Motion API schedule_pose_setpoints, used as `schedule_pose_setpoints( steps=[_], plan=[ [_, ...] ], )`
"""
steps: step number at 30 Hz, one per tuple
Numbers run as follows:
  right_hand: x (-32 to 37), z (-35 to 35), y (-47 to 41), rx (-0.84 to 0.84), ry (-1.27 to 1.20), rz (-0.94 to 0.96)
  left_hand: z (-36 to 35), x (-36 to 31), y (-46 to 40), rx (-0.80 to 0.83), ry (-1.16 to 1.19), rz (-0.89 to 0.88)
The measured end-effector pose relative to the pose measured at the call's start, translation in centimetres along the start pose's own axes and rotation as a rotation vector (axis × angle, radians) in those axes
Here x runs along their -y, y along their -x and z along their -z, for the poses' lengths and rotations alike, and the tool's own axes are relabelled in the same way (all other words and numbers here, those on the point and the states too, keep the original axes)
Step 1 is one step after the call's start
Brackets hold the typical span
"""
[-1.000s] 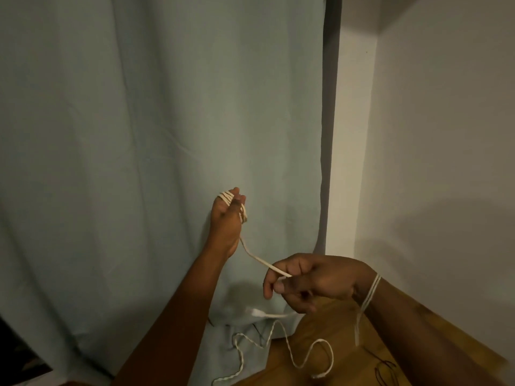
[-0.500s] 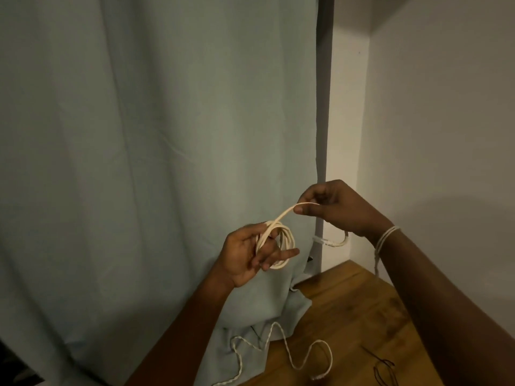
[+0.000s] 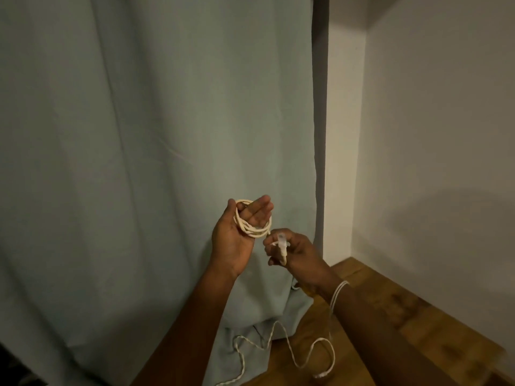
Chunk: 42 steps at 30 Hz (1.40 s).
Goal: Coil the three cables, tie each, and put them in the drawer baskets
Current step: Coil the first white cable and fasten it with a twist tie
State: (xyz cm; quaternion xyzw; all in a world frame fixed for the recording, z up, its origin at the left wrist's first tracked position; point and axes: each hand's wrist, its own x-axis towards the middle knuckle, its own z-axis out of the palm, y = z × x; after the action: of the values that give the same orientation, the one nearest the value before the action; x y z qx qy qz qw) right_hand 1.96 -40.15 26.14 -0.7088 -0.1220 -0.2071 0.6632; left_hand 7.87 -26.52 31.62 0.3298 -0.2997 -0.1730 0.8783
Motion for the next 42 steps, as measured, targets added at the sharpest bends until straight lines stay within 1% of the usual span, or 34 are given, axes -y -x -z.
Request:
schedule_pose_setpoints(
  steps=[2, 5, 7, 8, 12, 16, 18, 19, 20, 22, 23, 24, 25, 26, 28, 29, 30, 32, 34, 37, 38, 40, 42],
  plan=[
    [0.0, -0.4, 0.4, 0.052, 0.025, -0.026, 0.1, 0.2, -0.1, 0.018, -0.216, -0.022],
    [0.6, -0.6, 1.0, 0.130, 0.035, -0.124, 0.8, 0.8, 0.3, -0.035, -0.625, -0.113],
    [1.2, -0.7, 1.2, 0.162, 0.076, -0.108, 1.5, 1.2, 0.7, -0.022, -0.889, -0.124],
    [1.6, -0.8, 1.3, 0.171, 0.090, -0.086, 1.9, 1.3, 0.9, -0.004, -0.995, -0.102],
    [2.9, -0.4, 1.1, 0.177, 0.149, 0.023, 1.6, 1.4, 1.7, 0.066, -1.155, -0.008],
    [3.8, -0.4, 1.4, 0.131, 0.088, 0.050, 1.0, 1.1, 2.1, 0.113, -1.120, -0.036],
    [4.1, -0.5, 1.6, 0.068, 0.074, 0.093, 0.6, 1.2, 2.6, 0.145, -1.127, -0.048],
    [4.2, -0.5, 1.5, 0.007, 0.094, 0.116, 0.5, 1.4, 2.8, 0.165, -1.132, -0.046],
    [4.2, -0.5, 1.4, -0.081, 0.154, 0.143, 0.5, 1.6, 2.8, 0.170, -1.123, -0.031],
    [3.9, 0.0, 1.2, -0.284, 0.372, 0.227, 0.4, 2.0, 2.7, 0.115, -1.088, 0.057],
    [3.8, 0.4, 1.0, -0.331, 0.509, 0.303, 0.3, 2.1, 2.6, 0.089, -1.054, 0.117],
    [3.7, 0.9, 0.9, -0.315, 0.650, 0.400, 0.3, 2.2, 2.5, 0.081, -1.007, 0.179],
    [3.6, 1.4, 0.7, -0.238, 0.764, 0.476, 0.2, 2.3, 2.5, 0.083, -0.941, 0.228],
    [3.6, 2.1, 0.4, -0.117, 0.813, 0.508, 0.0, 2.3, 2.4, 0.089, -0.879, 0.258],
    [3.9, 2.7, 0.2, 0.105, 0.725, 0.436, -0.5, 2.3, 2.5, 0.081, -0.799, 0.245],
    [4.0, 2.9, 0.2, 0.164, 0.656, 0.385, -0.7, 2.4, 2.4, 0.073, -0.774, 0.222],
    [4.1, 2.9, 0.2, 0.170, 0.606, 0.351, -0.9, 2.5, 2.3, 0.067, -0.760, 0.197],
    [3.8, 3.0, 0.2, 0.104, 0.571, 0.325, -1.3, 2.9, 2.1, 0.028, -0.747, 0.172],
    [3.5, 3.1, 0.4, 0.034, 0.541, 0.325, -1.6, 3.3, 1.7, -0.070, -0.765, 0.151],
    [3.0, 2.9, 0.8, -0.072, 0.479, 0.328, -2.1, 3.9, 1.0, -0.226, -0.918, 0.069],
    [2.9, 2.7, 0.8, -0.112, 0.475, 0.337, -2.3, 3.9, 0.8, -0.255, -0.916, 0.066],
    [2.5, 2.4, 0.8, -0.212, 0.471, 0.345, -2.8, 4.2, 1.1, -0.263, -0.825, 0.128],
    [2.3, 2.5, 0.7, -0.340, 0.419, 0.324, -2.7, 5.2, 1.6, -0.199, -0.717, 0.162]
  ],
)
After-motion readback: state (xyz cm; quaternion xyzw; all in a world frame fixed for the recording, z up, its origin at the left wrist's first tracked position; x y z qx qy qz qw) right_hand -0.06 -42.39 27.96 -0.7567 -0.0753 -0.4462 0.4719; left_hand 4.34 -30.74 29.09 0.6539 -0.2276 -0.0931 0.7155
